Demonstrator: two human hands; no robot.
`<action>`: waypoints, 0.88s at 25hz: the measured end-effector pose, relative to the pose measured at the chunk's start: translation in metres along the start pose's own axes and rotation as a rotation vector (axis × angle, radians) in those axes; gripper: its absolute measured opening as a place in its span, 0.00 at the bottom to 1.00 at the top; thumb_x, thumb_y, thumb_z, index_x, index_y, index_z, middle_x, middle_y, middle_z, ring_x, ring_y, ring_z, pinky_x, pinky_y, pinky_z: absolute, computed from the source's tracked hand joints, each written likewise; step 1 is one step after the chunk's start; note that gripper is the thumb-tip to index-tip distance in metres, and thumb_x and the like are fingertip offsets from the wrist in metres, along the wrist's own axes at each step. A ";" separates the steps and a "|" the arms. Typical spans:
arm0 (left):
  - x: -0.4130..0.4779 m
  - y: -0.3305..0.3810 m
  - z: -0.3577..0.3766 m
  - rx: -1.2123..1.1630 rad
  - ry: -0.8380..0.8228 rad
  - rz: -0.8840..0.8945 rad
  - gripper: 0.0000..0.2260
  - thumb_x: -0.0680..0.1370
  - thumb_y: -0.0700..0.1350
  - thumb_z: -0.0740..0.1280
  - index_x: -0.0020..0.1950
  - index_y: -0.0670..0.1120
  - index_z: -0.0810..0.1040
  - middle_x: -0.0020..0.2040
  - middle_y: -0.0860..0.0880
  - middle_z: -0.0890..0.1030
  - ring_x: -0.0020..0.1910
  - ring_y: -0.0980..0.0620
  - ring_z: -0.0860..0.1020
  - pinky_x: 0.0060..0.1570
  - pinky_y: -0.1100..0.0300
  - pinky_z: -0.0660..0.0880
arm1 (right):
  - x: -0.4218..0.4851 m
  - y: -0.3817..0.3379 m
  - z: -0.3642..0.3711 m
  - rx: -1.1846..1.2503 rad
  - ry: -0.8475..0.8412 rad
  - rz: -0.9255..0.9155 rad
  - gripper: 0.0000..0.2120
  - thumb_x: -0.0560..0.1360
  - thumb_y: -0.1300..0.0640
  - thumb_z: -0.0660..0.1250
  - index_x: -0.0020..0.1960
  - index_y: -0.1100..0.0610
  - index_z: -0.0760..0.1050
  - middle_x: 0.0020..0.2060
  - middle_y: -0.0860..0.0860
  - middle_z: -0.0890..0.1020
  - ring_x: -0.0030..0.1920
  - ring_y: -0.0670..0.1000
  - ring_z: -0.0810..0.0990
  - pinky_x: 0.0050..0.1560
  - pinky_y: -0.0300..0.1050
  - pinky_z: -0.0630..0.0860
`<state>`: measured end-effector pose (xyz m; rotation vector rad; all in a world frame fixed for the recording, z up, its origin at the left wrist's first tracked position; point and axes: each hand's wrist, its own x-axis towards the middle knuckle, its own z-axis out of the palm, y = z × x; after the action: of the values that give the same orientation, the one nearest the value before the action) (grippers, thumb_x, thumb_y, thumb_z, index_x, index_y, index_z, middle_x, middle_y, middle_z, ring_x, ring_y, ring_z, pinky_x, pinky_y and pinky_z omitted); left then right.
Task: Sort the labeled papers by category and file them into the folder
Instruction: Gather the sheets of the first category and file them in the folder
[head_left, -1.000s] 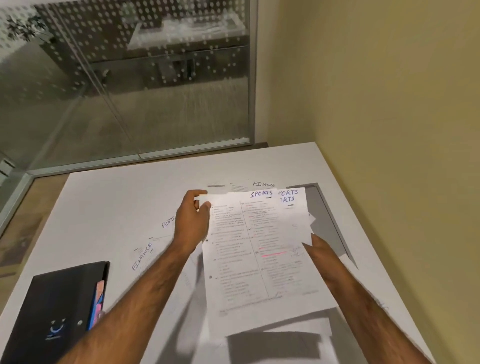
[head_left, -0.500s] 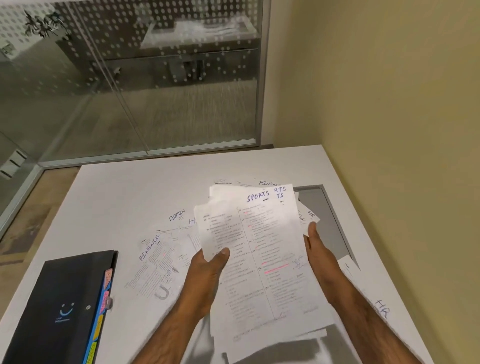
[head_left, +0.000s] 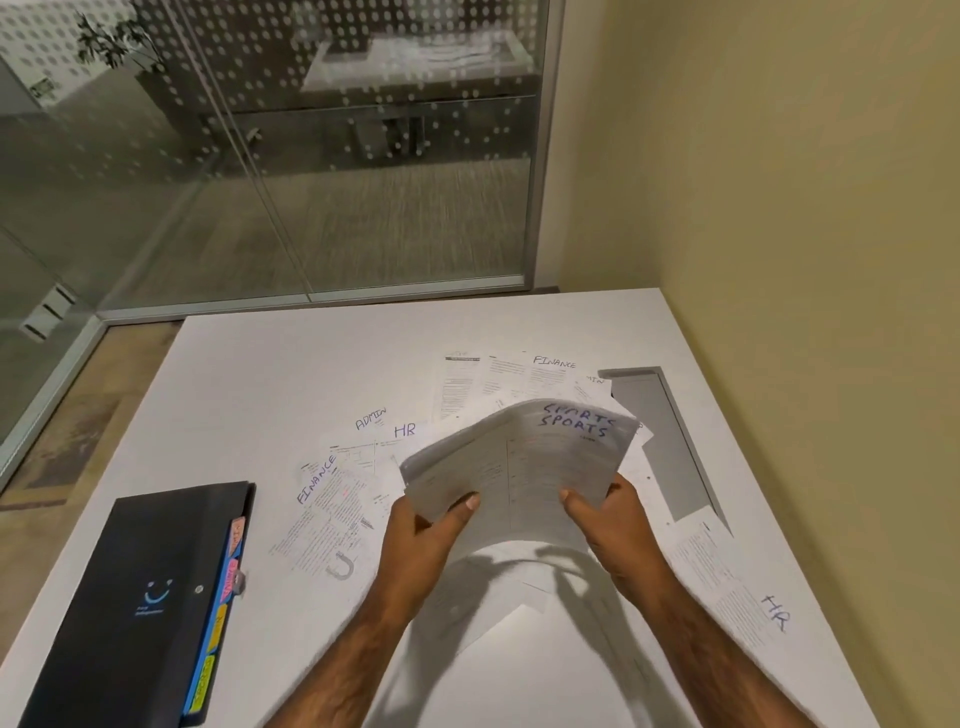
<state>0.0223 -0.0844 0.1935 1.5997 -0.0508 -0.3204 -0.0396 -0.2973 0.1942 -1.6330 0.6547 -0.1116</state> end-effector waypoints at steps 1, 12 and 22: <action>0.000 -0.008 -0.004 0.029 -0.005 -0.005 0.15 0.72 0.49 0.77 0.58 0.55 0.83 0.54 0.56 0.87 0.56 0.56 0.84 0.57 0.54 0.78 | -0.001 0.006 0.003 -0.018 0.007 0.000 0.11 0.76 0.63 0.71 0.54 0.51 0.80 0.47 0.48 0.87 0.48 0.48 0.85 0.51 0.43 0.80; -0.010 -0.049 -0.010 0.058 0.079 -0.073 0.07 0.77 0.43 0.74 0.53 0.53 0.84 0.50 0.60 0.87 0.53 0.60 0.84 0.55 0.59 0.78 | -0.009 0.047 0.025 -0.070 0.051 0.065 0.17 0.76 0.71 0.63 0.57 0.53 0.77 0.47 0.46 0.84 0.49 0.43 0.82 0.43 0.30 0.75; -0.015 -0.075 -0.012 0.007 0.111 -0.161 0.08 0.75 0.46 0.76 0.54 0.53 0.83 0.50 0.58 0.87 0.52 0.62 0.83 0.53 0.66 0.78 | -0.013 0.058 0.032 -0.112 0.056 0.080 0.16 0.78 0.69 0.60 0.61 0.54 0.76 0.51 0.48 0.83 0.53 0.46 0.80 0.48 0.37 0.74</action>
<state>-0.0011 -0.0652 0.1228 1.6298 0.1634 -0.3556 -0.0569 -0.2646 0.1379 -1.7139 0.7797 -0.0634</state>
